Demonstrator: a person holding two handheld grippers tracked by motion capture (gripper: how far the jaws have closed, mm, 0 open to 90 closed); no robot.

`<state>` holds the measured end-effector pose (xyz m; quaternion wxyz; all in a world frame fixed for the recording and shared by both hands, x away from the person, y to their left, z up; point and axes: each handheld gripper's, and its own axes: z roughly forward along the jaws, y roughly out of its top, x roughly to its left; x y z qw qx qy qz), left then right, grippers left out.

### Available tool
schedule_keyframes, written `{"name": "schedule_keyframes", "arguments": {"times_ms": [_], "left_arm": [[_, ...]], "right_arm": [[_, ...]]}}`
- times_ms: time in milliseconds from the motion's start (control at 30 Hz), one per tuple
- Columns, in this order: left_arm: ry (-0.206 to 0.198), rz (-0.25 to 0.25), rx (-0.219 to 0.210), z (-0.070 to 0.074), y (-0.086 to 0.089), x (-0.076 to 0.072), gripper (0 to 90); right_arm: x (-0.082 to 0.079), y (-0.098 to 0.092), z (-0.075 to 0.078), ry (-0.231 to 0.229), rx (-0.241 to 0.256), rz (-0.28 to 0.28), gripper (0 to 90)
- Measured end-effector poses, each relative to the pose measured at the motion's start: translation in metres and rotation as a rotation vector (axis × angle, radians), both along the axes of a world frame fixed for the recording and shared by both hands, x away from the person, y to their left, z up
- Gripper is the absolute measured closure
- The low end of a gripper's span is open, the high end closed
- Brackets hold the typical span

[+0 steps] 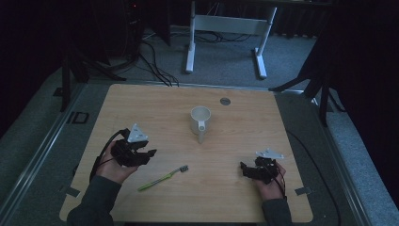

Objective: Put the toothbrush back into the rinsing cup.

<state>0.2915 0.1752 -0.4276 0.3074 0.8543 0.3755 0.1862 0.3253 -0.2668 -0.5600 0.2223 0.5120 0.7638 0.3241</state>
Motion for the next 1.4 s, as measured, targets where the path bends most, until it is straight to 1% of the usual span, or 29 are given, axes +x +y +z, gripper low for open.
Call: {"name": "schedule_keyframes", "arguments": {"times_ms": [167, 300, 600, 667, 867, 1100, 1133, 1167, 1400], "left_arm": [[0.007, -0.007, 0.012, 0.002, -0.001, 0.002, 54.7], [0.018, -0.013, 0.036, 0.004, -0.004, 0.004, 54.8], [0.045, -0.033, 0.064, 0.002, -0.011, 0.008, 54.8], [0.044, -0.035, 0.074, 0.001, -0.015, 0.009, 54.5], [0.054, -0.046, 0.086, 0.000, -0.020, 0.011, 54.5], [0.058, -0.044, 0.097, 0.002, -0.025, 0.014, 54.5], [0.061, -0.048, 0.103, 0.002, -0.026, 0.015, 54.6], [0.065, -0.047, 0.100, 0.001, -0.027, 0.015, 54.6], [0.088, -0.060, 0.115, 0.000, -0.029, 0.017, 55.3]], "right_arm": [[0.000, 0.000, 0.000, 0.000, 0.000, 0.000, 15.7], [0.000, 0.000, 0.000, 0.000, 0.000, 0.000, 15.7], [0.000, 0.000, 0.000, 0.000, 0.000, 0.000, 15.7], [0.000, 0.000, 0.000, 0.000, 0.000, 0.000, 15.7], [0.000, 0.000, 0.000, 0.000, 0.000, 0.000, 15.8], [0.000, 0.000, 0.000, 0.000, 0.000, 0.000, 15.7], [0.000, 0.000, 0.000, 0.001, 0.001, 0.000, 15.7], [0.000, 0.000, 0.000, 0.000, 0.001, 0.000, 15.7], [0.000, 0.000, 0.000, 0.000, 0.001, 0.000, 15.7]]}}
